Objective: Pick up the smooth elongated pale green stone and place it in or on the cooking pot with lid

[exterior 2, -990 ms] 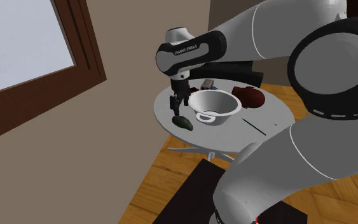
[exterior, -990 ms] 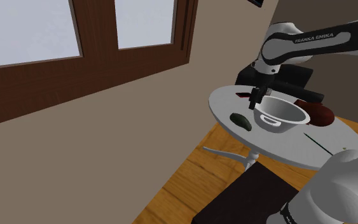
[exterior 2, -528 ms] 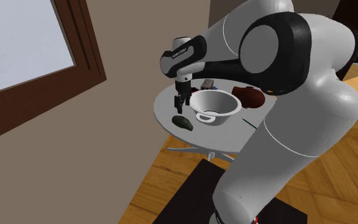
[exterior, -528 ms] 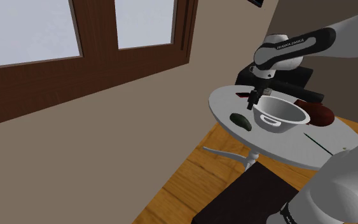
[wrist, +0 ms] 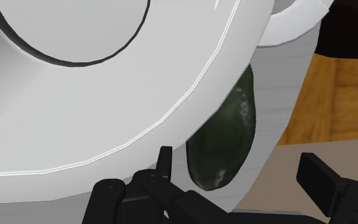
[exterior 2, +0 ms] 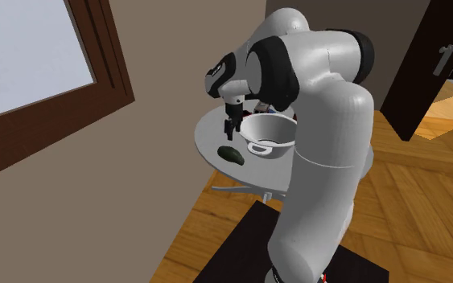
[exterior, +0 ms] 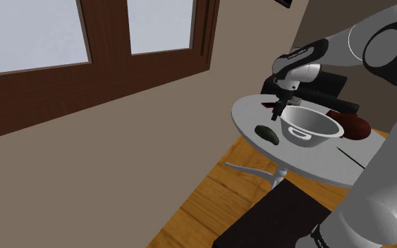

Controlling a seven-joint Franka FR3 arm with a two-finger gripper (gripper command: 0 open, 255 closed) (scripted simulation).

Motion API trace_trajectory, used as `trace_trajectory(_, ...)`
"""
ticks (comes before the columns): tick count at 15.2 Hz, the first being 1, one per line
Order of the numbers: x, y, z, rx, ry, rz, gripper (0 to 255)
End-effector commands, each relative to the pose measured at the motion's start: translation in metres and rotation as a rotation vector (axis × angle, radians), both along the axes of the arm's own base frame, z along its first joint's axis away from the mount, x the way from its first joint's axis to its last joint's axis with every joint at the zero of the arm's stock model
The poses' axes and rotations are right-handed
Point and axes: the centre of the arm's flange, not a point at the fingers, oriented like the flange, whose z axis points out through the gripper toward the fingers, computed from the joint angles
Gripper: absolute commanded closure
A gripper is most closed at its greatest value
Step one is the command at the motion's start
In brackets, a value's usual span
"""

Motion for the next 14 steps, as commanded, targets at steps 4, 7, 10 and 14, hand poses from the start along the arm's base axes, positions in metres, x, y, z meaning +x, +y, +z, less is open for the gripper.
trace_trajectory(4, 0.022, -0.047, -0.035, 0.002, -0.016, 0.017, 0)
trace_trajectory(7, 0.021, -0.046, -0.051, 0.002, -0.016, 0.017, 0)
trace_trajectory(10, 0.02, -0.045, -0.066, 0.002, -0.016, 0.017, 0)
trace_trajectory(14, 0.02, -0.045, -0.075, 0.002, -0.016, 0.017, 0)
